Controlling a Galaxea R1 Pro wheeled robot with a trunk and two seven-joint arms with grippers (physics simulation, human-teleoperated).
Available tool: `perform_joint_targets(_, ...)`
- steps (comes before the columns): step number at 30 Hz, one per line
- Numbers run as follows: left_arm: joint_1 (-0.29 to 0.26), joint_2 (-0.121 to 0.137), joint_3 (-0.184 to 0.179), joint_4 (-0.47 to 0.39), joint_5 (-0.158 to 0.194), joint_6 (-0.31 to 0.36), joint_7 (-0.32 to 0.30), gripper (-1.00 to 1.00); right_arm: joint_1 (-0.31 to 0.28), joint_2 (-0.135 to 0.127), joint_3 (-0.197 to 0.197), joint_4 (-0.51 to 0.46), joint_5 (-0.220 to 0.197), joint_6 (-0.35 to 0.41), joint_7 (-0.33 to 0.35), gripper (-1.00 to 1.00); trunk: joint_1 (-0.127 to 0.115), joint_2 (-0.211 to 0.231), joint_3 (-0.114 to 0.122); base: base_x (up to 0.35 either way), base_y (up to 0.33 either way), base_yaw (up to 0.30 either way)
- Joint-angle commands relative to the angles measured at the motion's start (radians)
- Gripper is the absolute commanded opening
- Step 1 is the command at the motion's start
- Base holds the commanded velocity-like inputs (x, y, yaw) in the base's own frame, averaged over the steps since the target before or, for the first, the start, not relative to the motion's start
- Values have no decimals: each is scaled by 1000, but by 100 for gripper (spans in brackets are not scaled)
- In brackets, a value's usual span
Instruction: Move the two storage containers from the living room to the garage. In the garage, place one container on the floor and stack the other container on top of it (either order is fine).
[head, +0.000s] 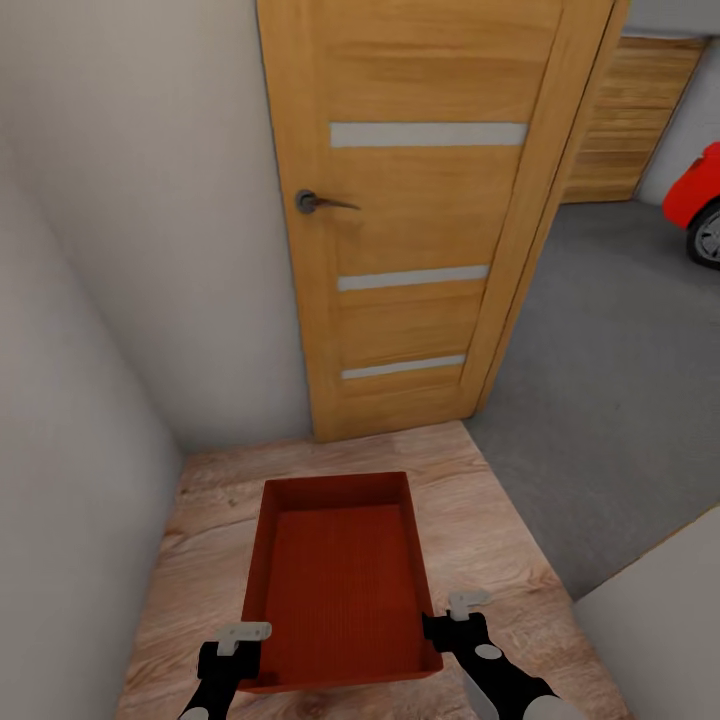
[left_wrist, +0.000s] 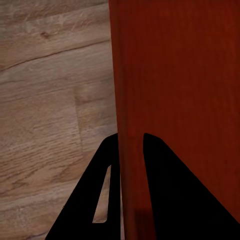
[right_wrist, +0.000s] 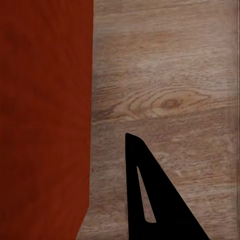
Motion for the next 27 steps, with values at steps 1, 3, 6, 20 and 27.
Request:
perform_joint_targets(1, -1, 0, 12, -2, -19, -3, 12, -100, -1, -6, -4, 2, 1, -3, -12, -100, 0, 0, -1, 1, 0, -262)
perform_joint_targets(3, -1, 0, 12, -2, -19, -2, 12, -100, -1, -6, -4, 2, 1, -3, -12, -100, 0, 0, -1, 0, 0, -263)
perform_joint_targets(6, -1, 0, 12, -2, -19, -2, 12, -100, -1, -6, -4, 2, 2, -3, -12, -100, 0, 0, -1, 0, 0, -264)
perform_joint_targets(20, -1, 0, 12, -2, -19, -1, 10, -100, 0, -6, -4, 2, 2, -3, -12, -100, 0, 0, -1, 67, 93, -65)
perform_joint_targets(27, -1, 0, 12, -2, -19, -1, 10, -100, 0, -6, -4, 2, 2, -3, -12, -100, 0, 0, -1, 151, 176, -1)
